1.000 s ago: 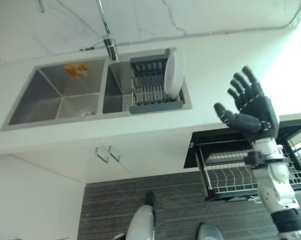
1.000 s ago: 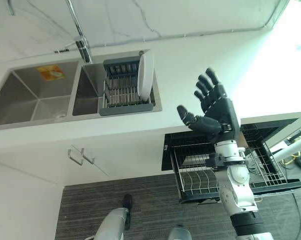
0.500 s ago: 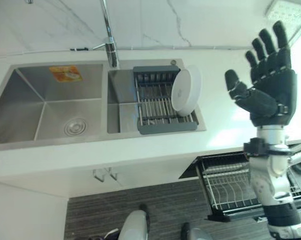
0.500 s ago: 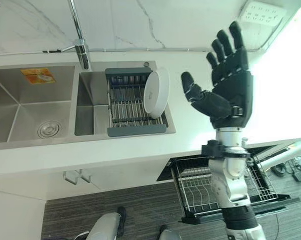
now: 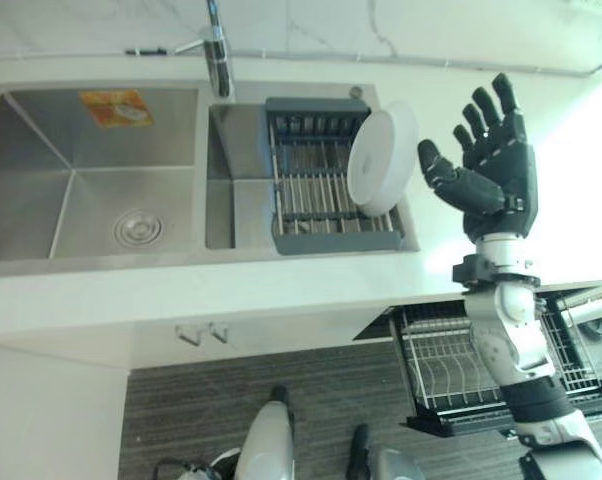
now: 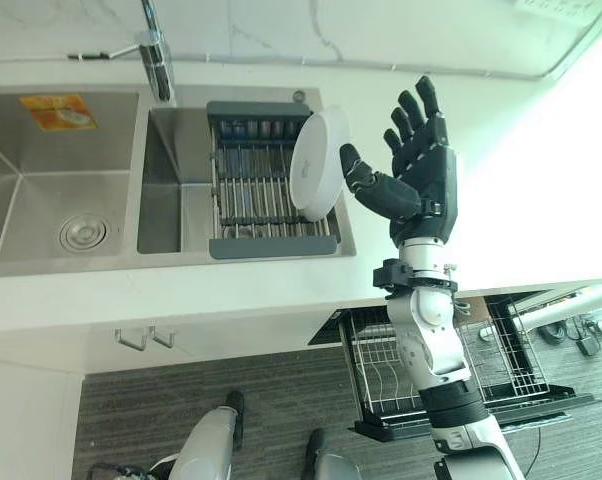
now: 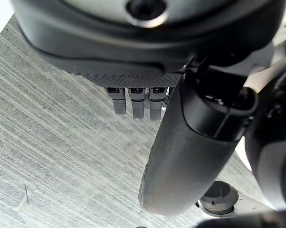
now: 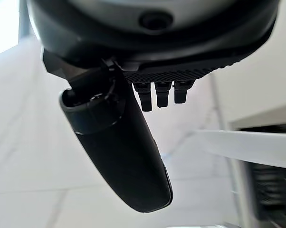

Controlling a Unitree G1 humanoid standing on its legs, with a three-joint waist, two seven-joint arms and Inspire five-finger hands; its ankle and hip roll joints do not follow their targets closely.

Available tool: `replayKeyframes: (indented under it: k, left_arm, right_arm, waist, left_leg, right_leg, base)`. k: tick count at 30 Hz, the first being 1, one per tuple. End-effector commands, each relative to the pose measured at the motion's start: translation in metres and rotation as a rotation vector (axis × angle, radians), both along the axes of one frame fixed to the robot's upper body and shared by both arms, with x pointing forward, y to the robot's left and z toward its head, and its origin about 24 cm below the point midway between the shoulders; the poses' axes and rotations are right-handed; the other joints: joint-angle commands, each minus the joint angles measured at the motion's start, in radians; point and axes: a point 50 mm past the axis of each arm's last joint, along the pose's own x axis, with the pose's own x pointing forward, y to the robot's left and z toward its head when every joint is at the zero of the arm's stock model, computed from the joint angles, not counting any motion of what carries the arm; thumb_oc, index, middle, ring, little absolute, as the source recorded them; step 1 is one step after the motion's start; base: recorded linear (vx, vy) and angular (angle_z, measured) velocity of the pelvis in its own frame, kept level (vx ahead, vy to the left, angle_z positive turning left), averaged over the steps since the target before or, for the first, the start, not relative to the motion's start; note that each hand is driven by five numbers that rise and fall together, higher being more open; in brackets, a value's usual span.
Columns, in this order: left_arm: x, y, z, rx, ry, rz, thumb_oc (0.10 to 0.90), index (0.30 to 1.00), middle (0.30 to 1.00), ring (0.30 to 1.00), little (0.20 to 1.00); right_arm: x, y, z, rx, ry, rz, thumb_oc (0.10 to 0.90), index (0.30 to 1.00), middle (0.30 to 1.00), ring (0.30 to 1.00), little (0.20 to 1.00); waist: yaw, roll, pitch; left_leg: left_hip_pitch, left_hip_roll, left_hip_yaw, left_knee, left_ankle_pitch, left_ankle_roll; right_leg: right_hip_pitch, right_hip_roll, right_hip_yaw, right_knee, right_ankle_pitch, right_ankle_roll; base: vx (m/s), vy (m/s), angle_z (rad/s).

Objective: Place the dishes in the dishwasher.

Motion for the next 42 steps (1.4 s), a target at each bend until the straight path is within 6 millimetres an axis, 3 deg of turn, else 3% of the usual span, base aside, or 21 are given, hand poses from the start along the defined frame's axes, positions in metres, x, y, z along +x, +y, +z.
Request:
replayKeyframes:
  k: [1, 9, 30, 31, 32, 39, 42]
  left_arm:
    - [-0.005, -0.015, -0.003, -0.022, 0.016, -0.044, 0.8, 0.9, 0.9, 0.9, 0.9]
    - [-0.003, -0.007, -0.002, 0.027, 0.01, -0.045, 0.8, 0.9, 0.9, 0.9, 0.9]
    - [0.009, -0.005, 0.005, 0.098, -0.078, -0.093, 0.8, 0.9, 0.9, 0.9, 0.9]
    - [0.009, -0.005, 0.005, 0.101, -0.08, -0.096, 0.8, 0.9, 0.9, 0.9, 0.9]
    - [0.009, -0.004, 0.006, 0.104, -0.082, -0.099, 0.8, 0.9, 0.9, 0.9, 0.9]
    - [0.012, -0.004, 0.008, 0.108, -0.1, -0.112, 0.8, 0.9, 0.9, 0.9, 0.9]
    - [0.01, -0.008, 0.007, 0.102, -0.098, -0.114, 0.8, 0.9, 0.9, 0.9, 0.9]
  right_arm:
    - [-0.008, -0.005, 0.067, 0.049, -0.31, -0.013, 0.8, 0.9, 0.9, 0.9, 0.9]
    - [-0.003, 0.002, 0.069, 0.005, -0.295, 0.003, 0.8, 0.9, 0.9, 0.9, 0.9]
    - [0.013, 0.001, 0.037, 0.006, -0.124, -0.051, 0.8, 0.9, 0.9, 0.9, 0.9]
    - [0.014, 0.001, 0.036, -0.006, -0.118, -0.062, 0.571, 0.556, 0.556, 0.556, 0.556]
    - [0.014, 0.0, 0.035, -0.013, -0.113, -0.072, 0.4, 0.3, 0.3, 0.3, 0.3]
    - [0.017, -0.001, 0.038, -0.043, -0.12, -0.123, 0.4, 0.3, 0.3, 0.3, 0.3]
    - [0.014, -0.009, 0.037, -0.011, -0.142, -0.239, 0.4, 0.3, 0.3, 0.3, 0.3]
  waist:
    - [0.012, 0.014, -0.021]
    - [0.022, 0.023, -0.001]
    - [0.024, 0.032, 0.021]
    - [0.024, 0.032, 0.022]
    - [0.025, 0.032, 0.024]
    - [0.029, 0.035, 0.028]
    - [0.027, 0.041, 0.023]
  left_leg:
    - [0.081, -0.01, -0.119, -0.105, -0.099, -0.005]
    - [0.074, -0.011, -0.124, -0.105, -0.088, -0.008]
    - [0.073, -0.015, -0.118, -0.105, -0.083, -0.013]
    - [0.073, -0.015, -0.119, -0.105, -0.083, -0.013]
    - [0.073, -0.016, -0.119, -0.105, -0.083, -0.013]
    - [0.07, -0.018, -0.12, -0.105, -0.082, -0.014]
    - [0.075, -0.018, -0.116, -0.105, -0.084, -0.015]
  right_leg:
    - [-0.067, -0.046, -0.016, 0.014, 0.011, 0.046]
    - [-0.068, -0.059, -0.032, 0.014, 0.014, 0.046]
    - [-0.066, -0.067, -0.05, 0.014, 0.013, 0.042]
    - [-0.066, -0.066, -0.05, 0.014, 0.014, 0.042]
    - [-0.066, -0.066, -0.05, 0.014, 0.015, 0.043]
    - [-0.068, -0.068, -0.056, 0.014, 0.014, 0.042]
    - [-0.064, -0.069, -0.06, 0.014, 0.011, 0.041]
  base:
    - [-0.02, -0.026, 0.08]
    - [0.01, 0.008, 0.03]
    - [-0.01, 0.007, 0.03]
    - [0.0, 0.0, 0.0]
    - [0.0, 0.0, 0.0]
    - [-0.02, 0.0, 0.01]
    - [-0.01, 0.024, 0.07]
